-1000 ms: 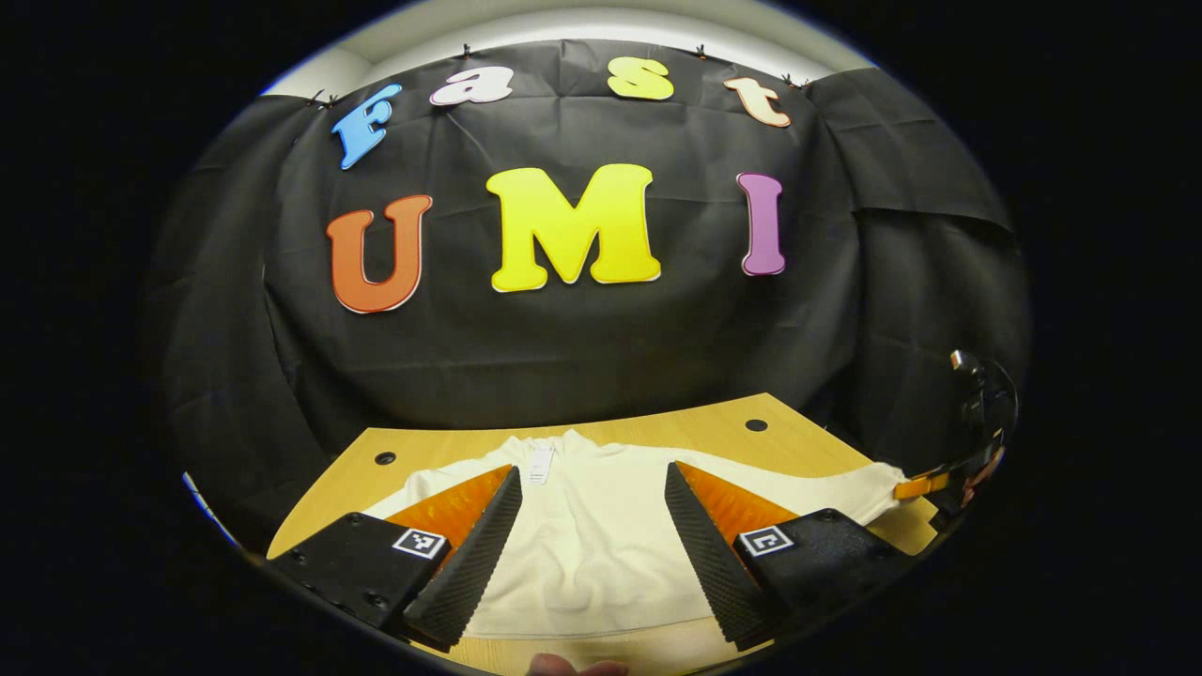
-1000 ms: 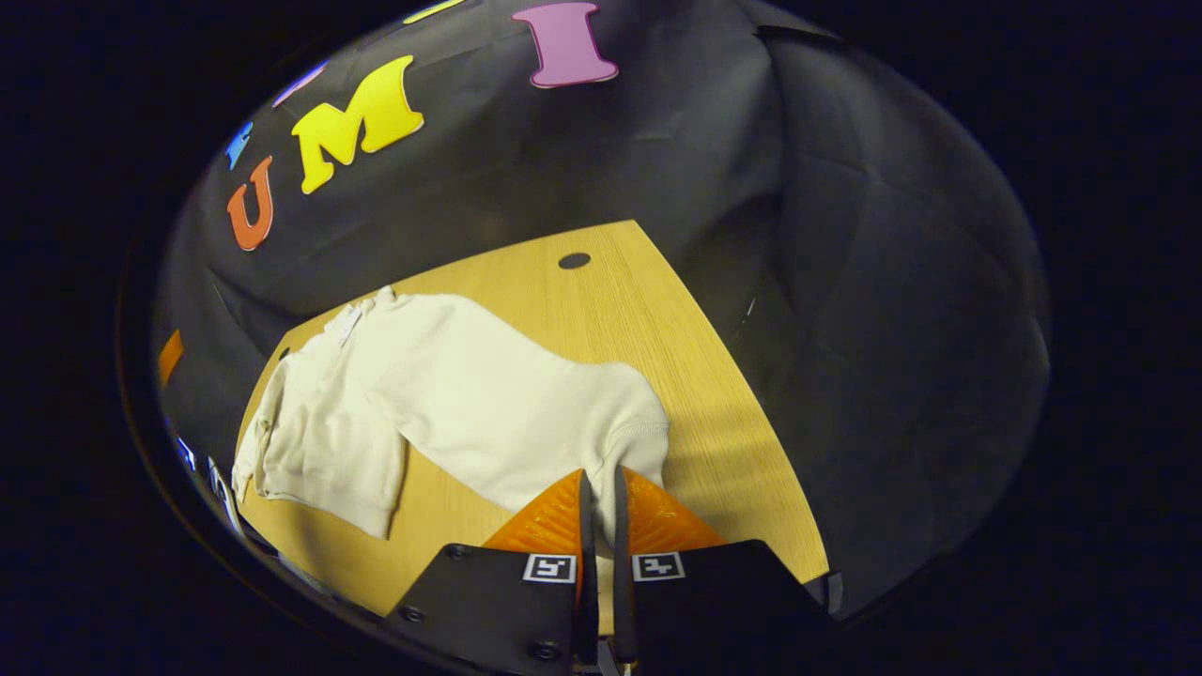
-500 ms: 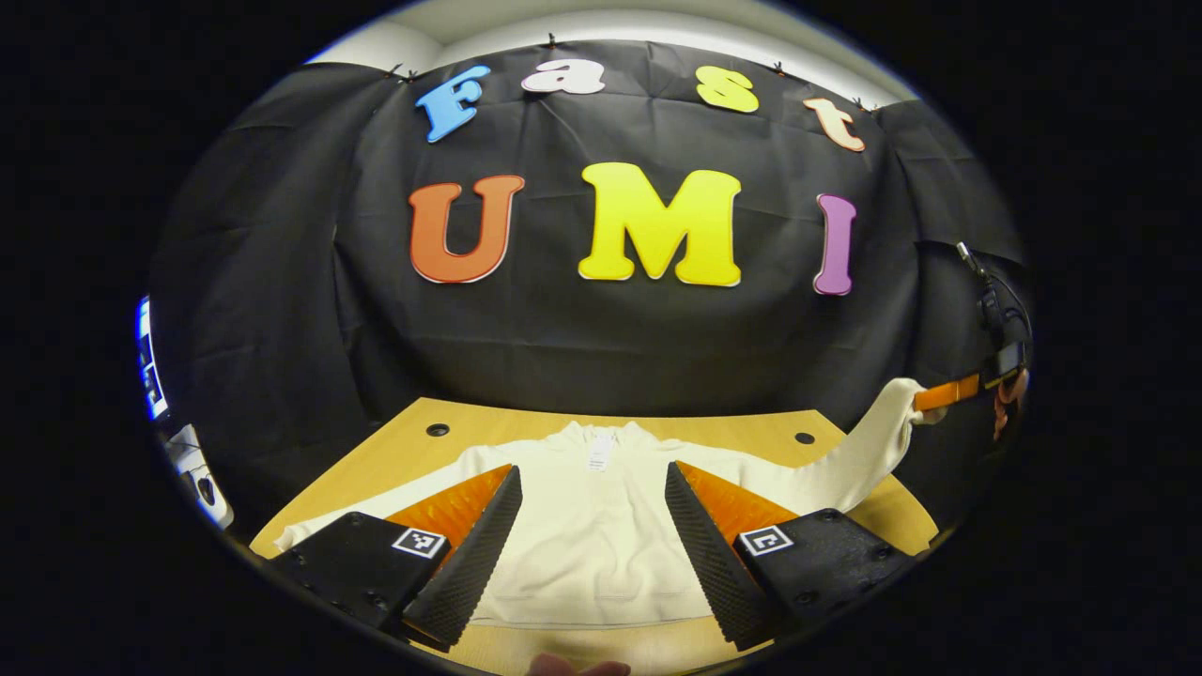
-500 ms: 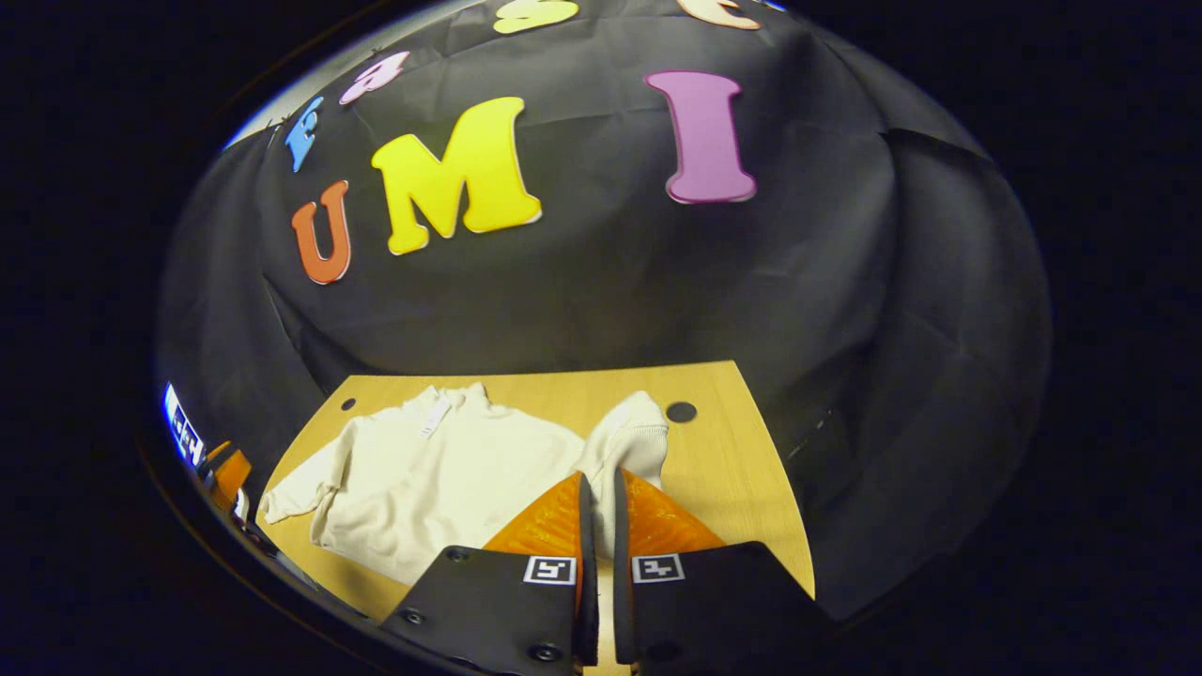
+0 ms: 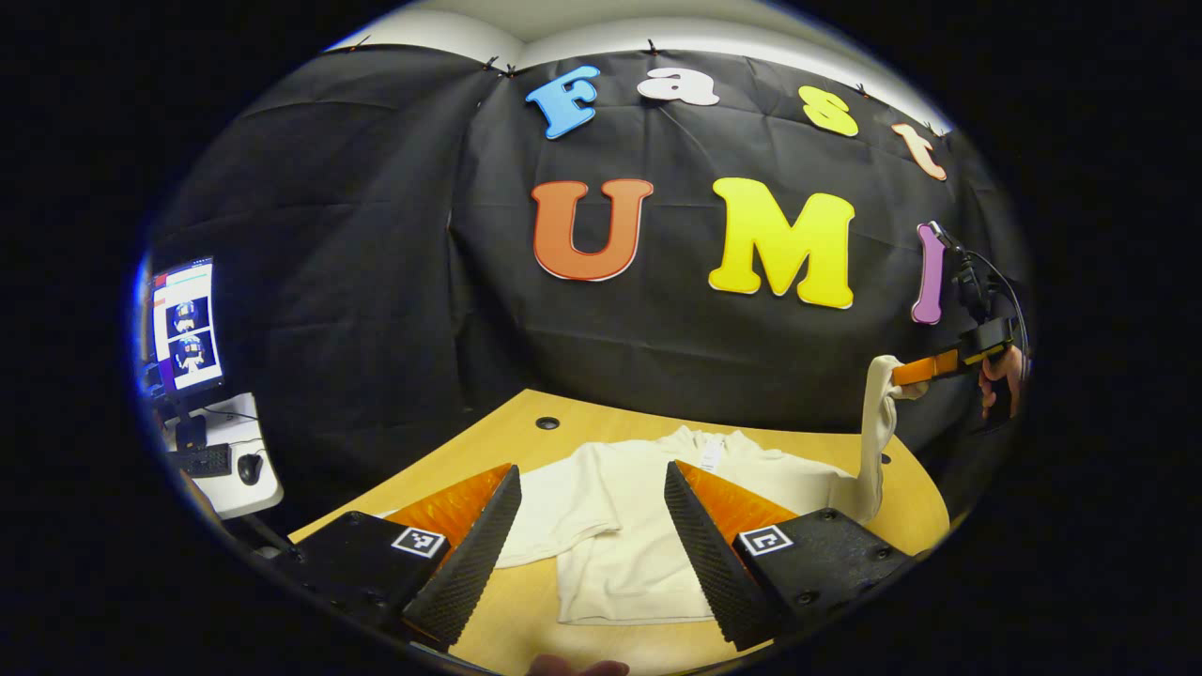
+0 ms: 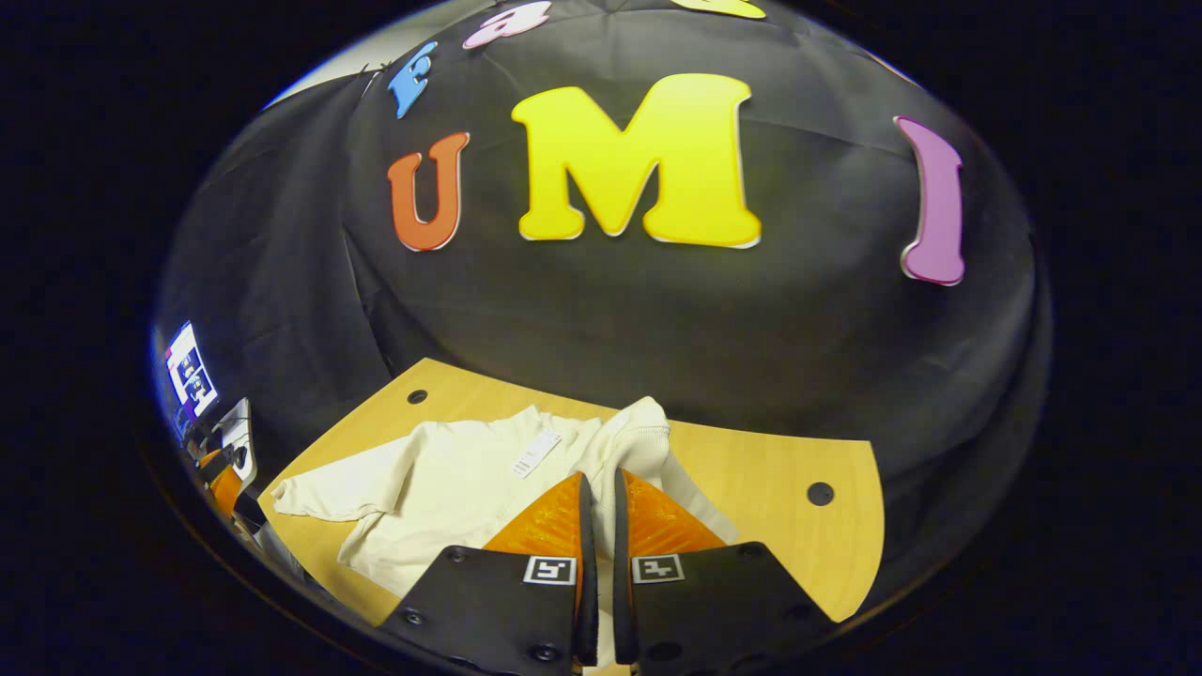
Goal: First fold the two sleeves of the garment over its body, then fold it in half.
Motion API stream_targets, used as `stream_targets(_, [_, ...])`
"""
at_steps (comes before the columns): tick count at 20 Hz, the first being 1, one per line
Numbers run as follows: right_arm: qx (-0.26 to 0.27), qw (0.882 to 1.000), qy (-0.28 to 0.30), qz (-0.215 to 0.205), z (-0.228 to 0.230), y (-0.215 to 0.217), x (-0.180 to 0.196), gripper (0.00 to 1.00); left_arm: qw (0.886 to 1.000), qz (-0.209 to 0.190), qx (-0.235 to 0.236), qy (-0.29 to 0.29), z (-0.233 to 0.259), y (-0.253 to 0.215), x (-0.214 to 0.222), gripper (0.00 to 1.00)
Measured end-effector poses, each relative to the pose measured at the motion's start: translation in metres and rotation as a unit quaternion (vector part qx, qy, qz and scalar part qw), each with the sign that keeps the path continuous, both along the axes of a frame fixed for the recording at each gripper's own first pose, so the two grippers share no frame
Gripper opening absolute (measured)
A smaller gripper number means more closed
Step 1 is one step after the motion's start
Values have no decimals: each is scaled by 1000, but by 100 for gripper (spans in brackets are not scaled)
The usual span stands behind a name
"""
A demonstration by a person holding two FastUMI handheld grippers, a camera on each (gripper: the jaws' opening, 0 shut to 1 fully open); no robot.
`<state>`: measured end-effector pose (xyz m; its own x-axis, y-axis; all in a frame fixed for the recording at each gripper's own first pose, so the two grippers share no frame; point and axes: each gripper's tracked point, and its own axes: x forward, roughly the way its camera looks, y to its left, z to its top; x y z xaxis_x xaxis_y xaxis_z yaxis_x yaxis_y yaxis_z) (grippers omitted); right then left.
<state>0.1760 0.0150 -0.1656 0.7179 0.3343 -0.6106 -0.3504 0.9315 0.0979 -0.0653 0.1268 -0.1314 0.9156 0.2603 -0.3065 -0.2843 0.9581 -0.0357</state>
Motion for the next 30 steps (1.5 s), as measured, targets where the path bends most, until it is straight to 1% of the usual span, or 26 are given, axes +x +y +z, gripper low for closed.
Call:
stream_targets(2, [-8, 1000, 13, 25, -22, 41, 6, 5, 1000, 18, 1, 6, -3, 20, -8, 97])
stream_targets(3, [-14, 999, 15, 37, -34, 59, 11, 7, 1000, 24, 0, 7, -4, 27, -12, 97])
stream_targets(4, [-20, 999, 17, 42, -47, 78, 19, 7, 999, 31, -1, 8, 1, 32, -13, 97])
stream_targets(7, [-38, 997, 37, 57, -95, 126, 31, 7, 999, 46, -6, 17, -9, 50, -18, 97])
stream_targets(9, [-39, 996, 50, 68, -122, 158, 39, 7, 998, 53, -11, 24, -15, 61, -20, 97])
stream_targets(10, [-38, 995, 56, 71, -135, 174, 43, 5, 998, 56, -12, 26, -17, 66, -19, 97])
stream_targets(12, [-54, 994, 58, 76, -162, 195, 53, 7, 998, 59, -11, 34, -23, 73, -16, 97])
stream_targets(16, [-95, 988, 72, 95, -210, 235, 53, 7, 997, 57, -11, 45, -33, 77, -9, 98])
stream_targets(19, [-112, 985, 80, 100, -232, 255, 50, 8, 997, 57, -13, 50, -38, 82, -6, 97])
stream_targets(21, [-118, 984, 86, 98, -239, 263, 48, 14, 997, 59, -13, 54, -42, 85, -6, 97])
stream_targets(22, [-110, 985, 87, 101, -238, 270, 48, 14, 997, 60, -13, 55, -44, 88, -6, 97])
stream_targets(23, [-99, 986, 84, 105, -235, 277, 48, 19, 996, 62, -13, 57, -45, 90, -6, 97])
stream_targets(24, [-93, 987, 79, 105, -230, 281, 49, 28, 996, 64, -13, 57, -46, 93, -6, 97])
stream_targets(27, [-67, 989, 70, 108, -213, 290, 47, 29, 996, 67, -16, 58, -48, 98, -5, 97])
stream_targets(28, [-59, 990, 66, 112, -204, 293, 46, 36, 996, 69, -16, 56, -48, 100, -4, 97])
stream_targets(30, [-47, 991, 54, 115, -187, 293, 44, 46, 996, 70, -15, 52, -48, 103, -5, 98])
